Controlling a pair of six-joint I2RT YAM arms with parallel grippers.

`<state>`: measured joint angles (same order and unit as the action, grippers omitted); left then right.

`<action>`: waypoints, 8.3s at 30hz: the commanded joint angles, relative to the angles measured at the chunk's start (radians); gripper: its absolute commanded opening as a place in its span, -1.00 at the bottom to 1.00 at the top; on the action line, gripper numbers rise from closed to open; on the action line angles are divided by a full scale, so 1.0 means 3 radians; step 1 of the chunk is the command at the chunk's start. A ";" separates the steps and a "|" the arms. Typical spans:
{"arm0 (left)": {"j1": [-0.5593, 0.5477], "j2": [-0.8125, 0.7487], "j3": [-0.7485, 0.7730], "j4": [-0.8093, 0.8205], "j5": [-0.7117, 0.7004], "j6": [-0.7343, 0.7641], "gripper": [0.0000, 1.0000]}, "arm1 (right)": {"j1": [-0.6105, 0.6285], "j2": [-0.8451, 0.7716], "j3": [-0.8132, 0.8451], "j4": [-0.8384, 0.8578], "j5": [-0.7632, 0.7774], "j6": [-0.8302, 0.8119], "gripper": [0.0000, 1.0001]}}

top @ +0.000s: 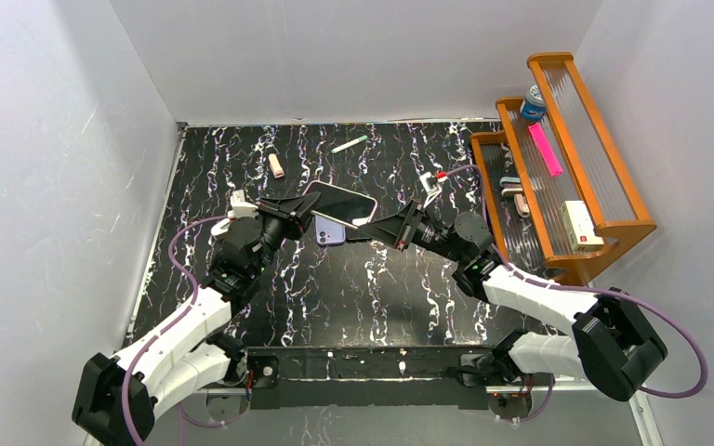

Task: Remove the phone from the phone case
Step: Remove the phone case from the phone.

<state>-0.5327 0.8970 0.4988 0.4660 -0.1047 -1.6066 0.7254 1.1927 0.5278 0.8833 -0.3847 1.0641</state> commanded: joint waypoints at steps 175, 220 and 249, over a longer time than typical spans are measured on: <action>0.0705 0.1510 0.2142 -0.0646 0.3962 0.1988 -1.00 | -0.0046 0.0805 0.2448 -0.3558 -0.1794 -0.5210 -0.97; 0.0759 0.1399 0.1718 -0.0172 0.2688 0.1866 -1.00 | -0.0188 -0.0064 0.1965 -0.4009 0.0019 -0.2142 0.92; 0.0751 0.0703 0.0855 0.0648 0.1719 0.0748 -1.00 | -0.0189 -0.0357 0.0836 -0.1523 -0.0420 0.0190 0.29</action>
<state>-0.3031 1.1652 0.7586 0.5720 0.4259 -1.3373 0.6724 1.0737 0.7689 0.3305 -0.4828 1.0645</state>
